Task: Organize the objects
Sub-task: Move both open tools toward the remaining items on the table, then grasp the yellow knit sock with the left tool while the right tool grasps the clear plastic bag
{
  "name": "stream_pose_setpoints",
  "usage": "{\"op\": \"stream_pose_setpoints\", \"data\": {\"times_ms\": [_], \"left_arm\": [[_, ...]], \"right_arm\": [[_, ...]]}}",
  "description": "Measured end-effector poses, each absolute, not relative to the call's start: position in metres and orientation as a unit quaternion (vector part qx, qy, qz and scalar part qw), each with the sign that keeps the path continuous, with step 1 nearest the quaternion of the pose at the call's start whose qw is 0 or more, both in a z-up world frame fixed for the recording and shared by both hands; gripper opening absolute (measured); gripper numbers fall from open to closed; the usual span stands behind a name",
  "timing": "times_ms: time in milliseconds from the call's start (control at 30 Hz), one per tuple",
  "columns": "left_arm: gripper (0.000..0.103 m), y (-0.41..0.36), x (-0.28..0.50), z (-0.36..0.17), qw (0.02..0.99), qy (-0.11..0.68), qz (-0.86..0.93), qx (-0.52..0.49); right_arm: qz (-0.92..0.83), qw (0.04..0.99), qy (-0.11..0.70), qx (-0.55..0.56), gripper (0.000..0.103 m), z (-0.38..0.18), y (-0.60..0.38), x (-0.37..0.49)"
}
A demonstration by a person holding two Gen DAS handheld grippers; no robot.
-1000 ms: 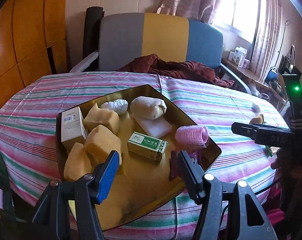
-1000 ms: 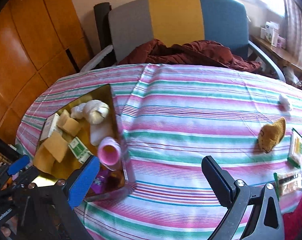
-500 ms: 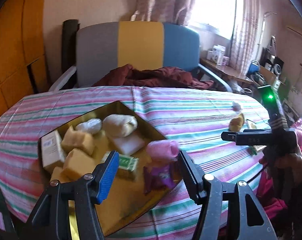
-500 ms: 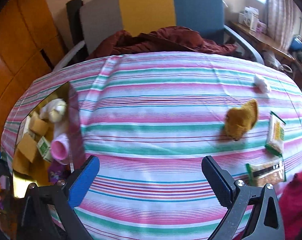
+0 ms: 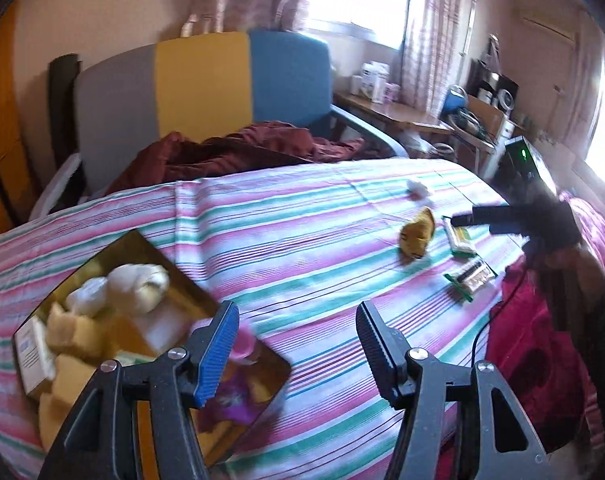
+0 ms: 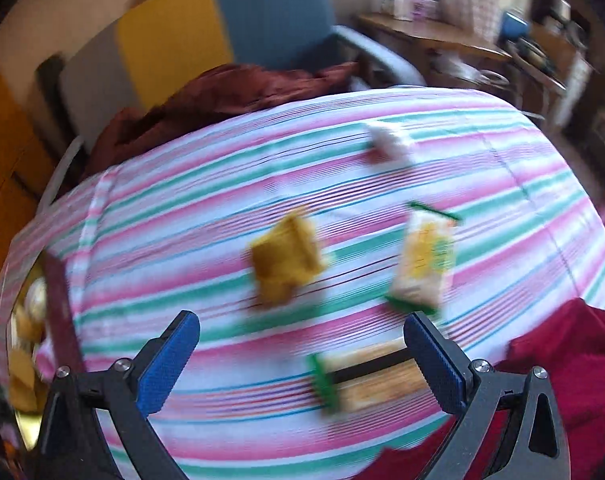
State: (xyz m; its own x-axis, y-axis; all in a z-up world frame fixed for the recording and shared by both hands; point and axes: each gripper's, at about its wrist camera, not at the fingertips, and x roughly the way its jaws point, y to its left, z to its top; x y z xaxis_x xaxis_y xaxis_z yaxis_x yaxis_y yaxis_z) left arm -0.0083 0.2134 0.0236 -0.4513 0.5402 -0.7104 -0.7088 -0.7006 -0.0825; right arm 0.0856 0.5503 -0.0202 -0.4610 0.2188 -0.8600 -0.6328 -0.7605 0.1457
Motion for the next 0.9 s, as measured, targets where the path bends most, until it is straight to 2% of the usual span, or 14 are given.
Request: {"op": "stream_pose_setpoints", "data": {"times_ms": [133,267,467,733,800,833,900], "left_arm": [[0.062,0.239,-0.01,0.014,0.387,0.123,0.829,-0.385],[0.062,0.264,-0.013,0.002,0.4,0.132,0.813,-0.402],[0.062,0.291,-0.023,-0.016,0.408,0.14,0.796,-0.425],[0.062,0.311,-0.038,-0.034,0.404,0.142,0.781,-0.455],[0.062,0.315,-0.04,-0.037,0.405,0.141,0.777,-0.461],[0.062,0.317,-0.041,-0.038,0.405,0.141,0.776,-0.462],[0.062,0.319,-0.042,-0.038,0.406,0.141,0.776,-0.462]], "right_arm": [[0.82,0.285,0.231,-0.439,0.101,-0.019,0.594,0.084],[0.819,0.298,0.215,-0.441,0.086,-0.025,0.63,0.064],[0.81,0.314,0.202,-0.453,0.081,-0.051,0.685,0.012],[0.795,0.327,0.186,-0.476,0.079,-0.088,0.729,-0.049],[0.786,0.324,0.187,-0.492,0.064,-0.097,0.735,-0.057],[0.784,0.325,0.187,-0.495,0.047,-0.098,0.737,-0.057],[0.79,0.322,0.187,-0.486,0.034,-0.093,0.736,-0.052]]}}
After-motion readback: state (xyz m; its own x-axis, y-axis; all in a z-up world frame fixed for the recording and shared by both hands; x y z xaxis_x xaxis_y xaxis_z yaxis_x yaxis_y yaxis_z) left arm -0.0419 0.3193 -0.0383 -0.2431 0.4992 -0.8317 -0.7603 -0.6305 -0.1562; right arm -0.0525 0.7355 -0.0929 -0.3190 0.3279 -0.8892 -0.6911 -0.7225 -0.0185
